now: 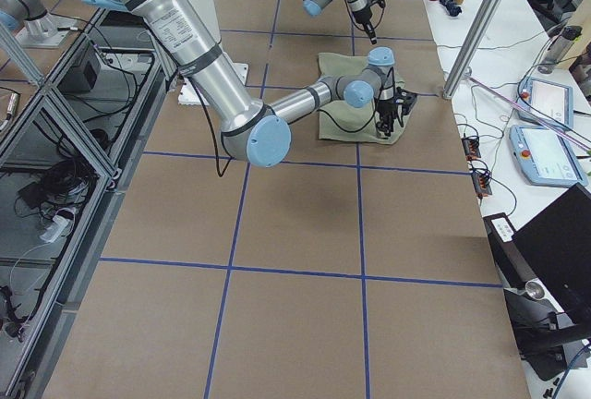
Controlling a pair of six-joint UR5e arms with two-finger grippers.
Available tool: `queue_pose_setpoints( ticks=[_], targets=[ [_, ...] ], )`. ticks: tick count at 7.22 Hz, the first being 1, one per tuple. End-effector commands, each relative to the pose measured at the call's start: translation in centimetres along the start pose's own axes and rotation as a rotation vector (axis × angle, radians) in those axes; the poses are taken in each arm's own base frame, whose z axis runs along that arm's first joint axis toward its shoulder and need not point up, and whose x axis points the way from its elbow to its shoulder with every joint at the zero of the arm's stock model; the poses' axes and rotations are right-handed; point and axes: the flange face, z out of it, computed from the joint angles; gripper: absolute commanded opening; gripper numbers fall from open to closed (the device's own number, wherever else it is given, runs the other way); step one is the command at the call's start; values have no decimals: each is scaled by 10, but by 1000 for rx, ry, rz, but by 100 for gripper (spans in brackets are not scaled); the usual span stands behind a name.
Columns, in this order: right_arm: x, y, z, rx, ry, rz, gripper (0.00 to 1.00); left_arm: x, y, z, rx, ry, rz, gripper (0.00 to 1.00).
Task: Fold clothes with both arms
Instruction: 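Open both grippers to release the hem near the collar, then raise the left gripper while the right gripper moves to the folded shirt's side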
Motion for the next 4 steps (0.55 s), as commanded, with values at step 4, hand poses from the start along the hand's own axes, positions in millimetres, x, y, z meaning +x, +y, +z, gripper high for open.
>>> queue_pose_setpoints(
  ticks=[4],
  targets=[
    [102,40,-80,-63,-183,22,100,-4,-26,-28,-76,170,5,50]
  ],
)
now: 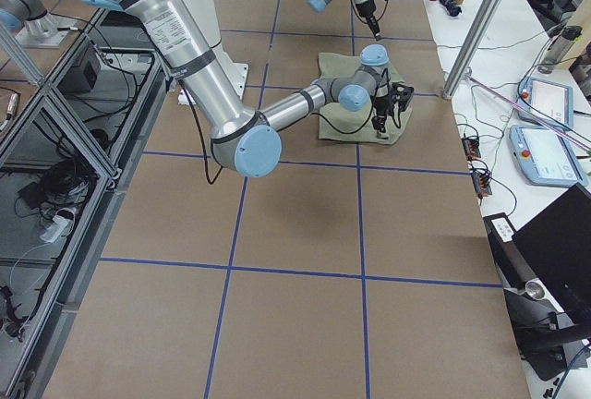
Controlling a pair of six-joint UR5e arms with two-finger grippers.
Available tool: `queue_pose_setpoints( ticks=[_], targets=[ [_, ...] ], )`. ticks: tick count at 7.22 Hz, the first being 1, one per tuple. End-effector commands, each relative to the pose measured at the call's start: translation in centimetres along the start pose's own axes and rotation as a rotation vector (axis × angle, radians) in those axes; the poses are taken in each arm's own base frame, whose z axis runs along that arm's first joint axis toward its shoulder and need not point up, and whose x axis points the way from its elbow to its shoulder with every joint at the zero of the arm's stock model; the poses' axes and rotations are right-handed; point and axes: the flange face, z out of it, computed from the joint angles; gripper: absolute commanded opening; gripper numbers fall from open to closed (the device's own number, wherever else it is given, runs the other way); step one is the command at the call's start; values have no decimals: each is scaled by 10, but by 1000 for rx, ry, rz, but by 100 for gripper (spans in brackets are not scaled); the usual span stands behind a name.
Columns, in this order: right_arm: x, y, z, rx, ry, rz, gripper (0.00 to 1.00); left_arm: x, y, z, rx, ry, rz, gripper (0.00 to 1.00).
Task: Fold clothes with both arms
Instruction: 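Raise the left gripper while the right gripper moves to the folded shirt's side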
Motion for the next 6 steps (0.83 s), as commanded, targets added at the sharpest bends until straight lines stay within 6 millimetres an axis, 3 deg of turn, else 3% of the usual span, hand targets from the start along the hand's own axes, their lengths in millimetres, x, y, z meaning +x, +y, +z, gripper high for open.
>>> queue_pose_setpoints(
  ticks=[1,3,4,5,6],
  targets=[
    [56,49,-28,-45,-16,32,100,0,1,-4,-11,42,10,47],
    [64,113,-20,-115,-2,26,100,0,1,-6,-7,48,6,49],
    [64,146,-14,-129,11,157,99,0,1,-6,-5,49,4,50],
    [66,169,-2,-107,33,223,93,1,2,-6,-7,49,5,50],
    [74,171,7,-105,61,234,87,1,2,-6,-5,50,5,51]
  ],
)
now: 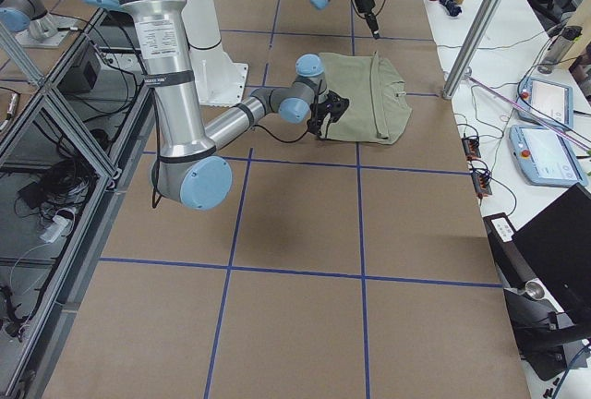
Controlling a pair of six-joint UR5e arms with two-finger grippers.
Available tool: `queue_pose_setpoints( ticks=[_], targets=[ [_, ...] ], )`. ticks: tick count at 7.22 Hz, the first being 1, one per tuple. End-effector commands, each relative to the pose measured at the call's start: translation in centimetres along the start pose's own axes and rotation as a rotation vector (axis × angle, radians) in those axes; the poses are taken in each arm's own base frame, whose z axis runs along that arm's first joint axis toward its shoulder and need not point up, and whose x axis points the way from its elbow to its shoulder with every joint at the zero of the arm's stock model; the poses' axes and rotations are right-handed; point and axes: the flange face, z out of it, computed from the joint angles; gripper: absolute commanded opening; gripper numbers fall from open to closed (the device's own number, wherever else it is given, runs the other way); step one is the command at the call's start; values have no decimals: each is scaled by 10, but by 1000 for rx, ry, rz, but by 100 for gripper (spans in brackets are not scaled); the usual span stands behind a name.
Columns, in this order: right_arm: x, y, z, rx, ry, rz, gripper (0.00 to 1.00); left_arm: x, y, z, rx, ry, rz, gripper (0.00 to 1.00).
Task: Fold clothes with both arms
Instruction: 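Raise the left gripper while the right gripper moves to the folded shirt's side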
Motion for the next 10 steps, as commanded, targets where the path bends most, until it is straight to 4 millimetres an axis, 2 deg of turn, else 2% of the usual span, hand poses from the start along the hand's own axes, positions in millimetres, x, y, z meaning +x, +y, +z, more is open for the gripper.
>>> queue_pose_setpoints(
  ticks=[1,4,7,8,9,10],
  targets=[
    [15,13,27,8,54,55,85,1,0,0,1,1,0,51],
    [12,13,31,11,55,112,67,-1,2,2,0,-4,2,51],
    [13,8,35,45,51,180,64,-4,3,2,-1,-8,2,51],
    [14,9,36,45,55,180,42,-4,3,2,-1,-8,2,51],
    [13,8,35,42,54,180,2,-6,3,3,-2,-11,1,51],
    [13,9,35,36,55,176,0,-6,3,3,-2,-12,1,51]
  ],
)
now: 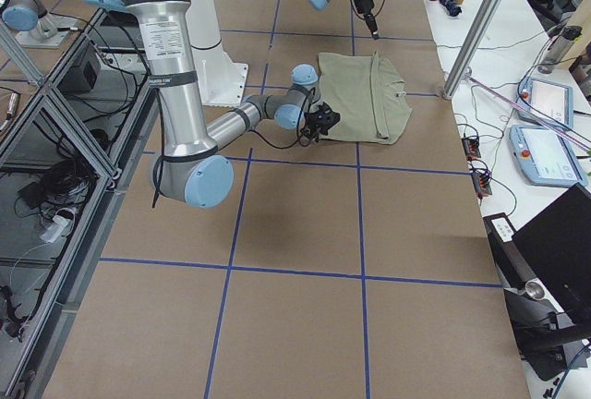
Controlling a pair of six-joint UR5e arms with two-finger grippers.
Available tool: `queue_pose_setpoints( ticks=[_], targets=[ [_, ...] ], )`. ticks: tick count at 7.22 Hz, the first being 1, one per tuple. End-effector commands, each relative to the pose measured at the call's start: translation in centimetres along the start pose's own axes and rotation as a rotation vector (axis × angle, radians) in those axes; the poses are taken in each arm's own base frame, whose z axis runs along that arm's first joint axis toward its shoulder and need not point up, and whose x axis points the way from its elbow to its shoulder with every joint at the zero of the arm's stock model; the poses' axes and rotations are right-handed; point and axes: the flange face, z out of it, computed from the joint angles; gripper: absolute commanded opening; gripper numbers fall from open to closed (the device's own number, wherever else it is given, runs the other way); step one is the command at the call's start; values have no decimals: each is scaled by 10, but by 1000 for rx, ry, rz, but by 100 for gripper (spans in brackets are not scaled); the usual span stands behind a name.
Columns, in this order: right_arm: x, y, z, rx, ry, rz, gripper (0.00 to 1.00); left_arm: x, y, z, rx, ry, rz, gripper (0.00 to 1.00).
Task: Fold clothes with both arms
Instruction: 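Grasp the shirt's near corner with the right gripper and rotate it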
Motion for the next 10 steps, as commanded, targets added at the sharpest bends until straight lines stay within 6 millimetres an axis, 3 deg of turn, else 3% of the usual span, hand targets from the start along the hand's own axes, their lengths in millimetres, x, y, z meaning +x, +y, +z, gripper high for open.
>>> queue_pose_setpoints(
  ticks=[1,2,3,4,5,6,7,8,10],
  targets=[
    [-2,3,-2,-21,4,-4,0,-5,1,1,-2,-7,-2,51],
    [-2,4,-5,-38,5,-5,0,-5,1,1,-2,-7,-2,51],
    [-6,-3,-22,-72,-1,6,0,-4,1,0,-2,-5,-5,51],
    [-2,-10,-54,-108,17,24,0,1,2,-4,-1,7,-1,51],
    [24,-11,-86,-107,27,26,0,2,9,-15,-7,26,-9,51],
    [67,-7,-122,-123,36,10,0,-1,18,-34,-15,48,-21,50],
    [98,15,-135,-157,74,-19,0,-1,32,-49,-100,84,-36,50],
    [129,38,-139,-198,140,-40,0,10,42,-68,-139,122,-102,51],
    [174,81,-123,-250,269,-85,0,21,93,-104,-200,185,-137,51]
  ],
)
